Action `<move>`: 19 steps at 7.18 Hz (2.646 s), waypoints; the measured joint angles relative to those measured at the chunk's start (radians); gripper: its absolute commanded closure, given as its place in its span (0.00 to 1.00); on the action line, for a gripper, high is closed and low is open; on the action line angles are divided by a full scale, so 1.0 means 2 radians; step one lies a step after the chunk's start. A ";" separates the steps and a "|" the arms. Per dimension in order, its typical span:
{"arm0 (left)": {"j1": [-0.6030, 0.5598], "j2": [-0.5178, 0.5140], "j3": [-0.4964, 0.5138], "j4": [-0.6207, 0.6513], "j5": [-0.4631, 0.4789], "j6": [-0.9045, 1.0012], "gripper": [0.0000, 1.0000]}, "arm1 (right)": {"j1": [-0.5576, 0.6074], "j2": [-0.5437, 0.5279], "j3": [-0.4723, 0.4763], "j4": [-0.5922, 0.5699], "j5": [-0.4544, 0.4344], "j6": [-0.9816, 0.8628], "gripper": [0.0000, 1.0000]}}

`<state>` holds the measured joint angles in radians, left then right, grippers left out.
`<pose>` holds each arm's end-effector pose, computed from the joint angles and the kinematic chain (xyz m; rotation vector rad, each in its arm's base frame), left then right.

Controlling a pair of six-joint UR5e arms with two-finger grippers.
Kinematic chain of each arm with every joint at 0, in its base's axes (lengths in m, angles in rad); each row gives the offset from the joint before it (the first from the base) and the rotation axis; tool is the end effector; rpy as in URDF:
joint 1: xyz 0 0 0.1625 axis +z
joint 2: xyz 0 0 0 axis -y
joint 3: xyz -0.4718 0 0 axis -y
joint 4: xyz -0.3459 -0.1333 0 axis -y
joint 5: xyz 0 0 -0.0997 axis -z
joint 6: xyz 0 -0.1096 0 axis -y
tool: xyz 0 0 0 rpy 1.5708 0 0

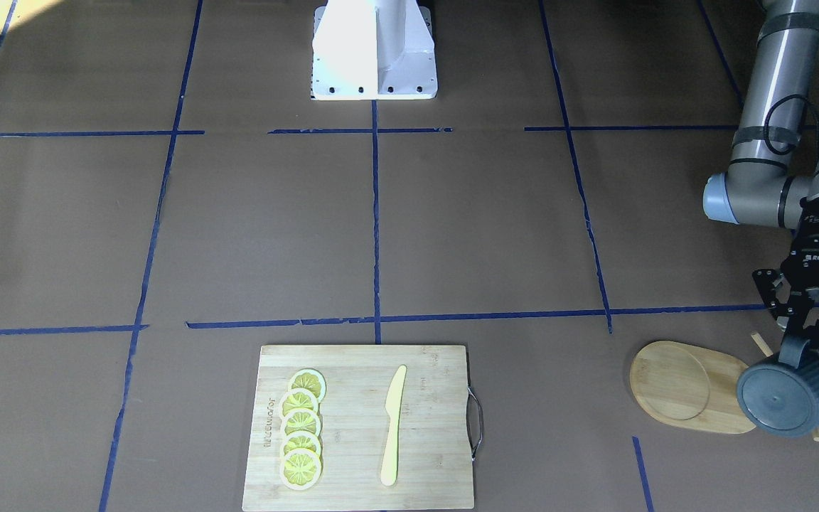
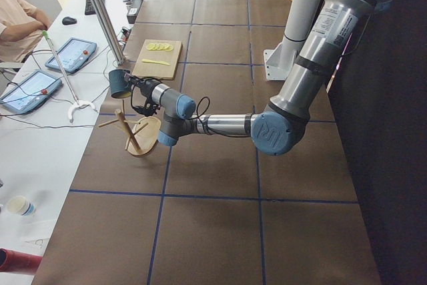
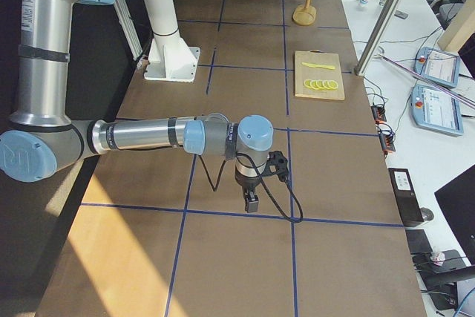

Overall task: Hang cup on storage rack
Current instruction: 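Hook the mug handle onto a rack peg with the left gripper, then release the mug and withdraw the left gripper from the rack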

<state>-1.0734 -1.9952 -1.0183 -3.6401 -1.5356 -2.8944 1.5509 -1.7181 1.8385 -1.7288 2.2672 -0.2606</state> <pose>0.1673 -0.5957 0.5040 -0.2614 2.3019 -1.4917 0.0556 -0.3718 0.6754 0.0479 -0.6976 -0.2559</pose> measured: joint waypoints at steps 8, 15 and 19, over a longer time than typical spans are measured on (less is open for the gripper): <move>0.001 0.021 0.061 -0.075 0.000 -0.022 0.23 | 0.000 0.000 0.005 0.000 -0.001 0.002 0.00; 0.001 0.040 0.059 -0.116 -0.003 -0.015 0.00 | 0.000 -0.001 0.005 0.000 -0.001 0.003 0.00; 0.001 0.138 -0.066 -0.147 -0.073 0.182 0.00 | 0.000 -0.001 0.002 -0.001 -0.001 0.005 0.00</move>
<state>-1.0707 -1.7190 -1.1501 -3.9349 -1.6807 -2.5303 1.5508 -1.7200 1.8418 -1.7303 2.2657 -0.2503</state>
